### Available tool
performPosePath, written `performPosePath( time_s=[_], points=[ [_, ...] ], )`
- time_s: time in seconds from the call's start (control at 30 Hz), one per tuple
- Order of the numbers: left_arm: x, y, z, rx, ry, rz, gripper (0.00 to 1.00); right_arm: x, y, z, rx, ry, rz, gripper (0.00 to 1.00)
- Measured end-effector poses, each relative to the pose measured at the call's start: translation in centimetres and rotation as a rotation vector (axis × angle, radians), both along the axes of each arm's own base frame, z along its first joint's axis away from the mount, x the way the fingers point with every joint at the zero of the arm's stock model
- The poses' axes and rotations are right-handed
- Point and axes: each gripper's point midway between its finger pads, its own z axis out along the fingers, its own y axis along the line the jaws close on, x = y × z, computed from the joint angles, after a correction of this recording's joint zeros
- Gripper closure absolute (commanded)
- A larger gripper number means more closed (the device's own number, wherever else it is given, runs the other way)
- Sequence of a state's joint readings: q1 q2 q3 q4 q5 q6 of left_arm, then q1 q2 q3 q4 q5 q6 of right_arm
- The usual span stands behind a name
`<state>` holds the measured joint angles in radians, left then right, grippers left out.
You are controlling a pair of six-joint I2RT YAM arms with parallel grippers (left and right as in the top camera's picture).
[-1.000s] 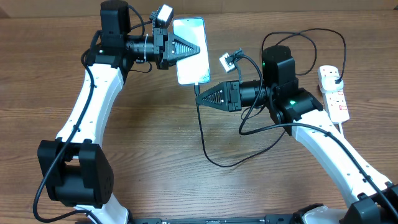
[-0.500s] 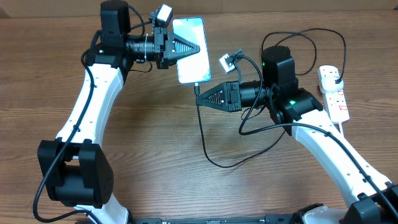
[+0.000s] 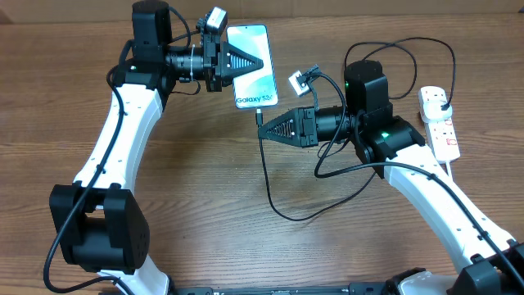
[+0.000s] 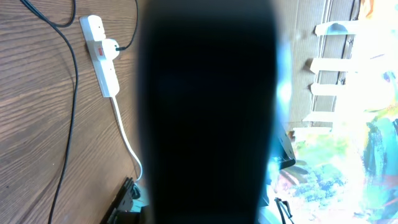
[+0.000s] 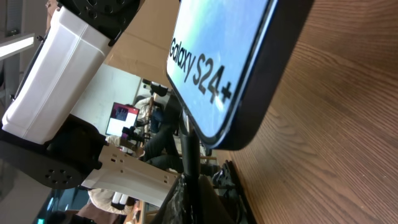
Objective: Plug charger to phone and switch on socket
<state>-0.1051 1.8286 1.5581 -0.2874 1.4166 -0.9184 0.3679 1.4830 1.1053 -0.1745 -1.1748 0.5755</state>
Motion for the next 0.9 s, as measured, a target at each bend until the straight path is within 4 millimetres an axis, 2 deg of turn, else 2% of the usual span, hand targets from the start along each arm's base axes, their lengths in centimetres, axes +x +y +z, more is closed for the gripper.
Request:
performPosePath(
  time_s=[0.9],
  points=[
    [-0.30,-0.55,0.19,-0.005,-0.016,-0.019,0.96,0.01,0.00,0.01,0.000,0.000,0.000,0.96]
  ],
)
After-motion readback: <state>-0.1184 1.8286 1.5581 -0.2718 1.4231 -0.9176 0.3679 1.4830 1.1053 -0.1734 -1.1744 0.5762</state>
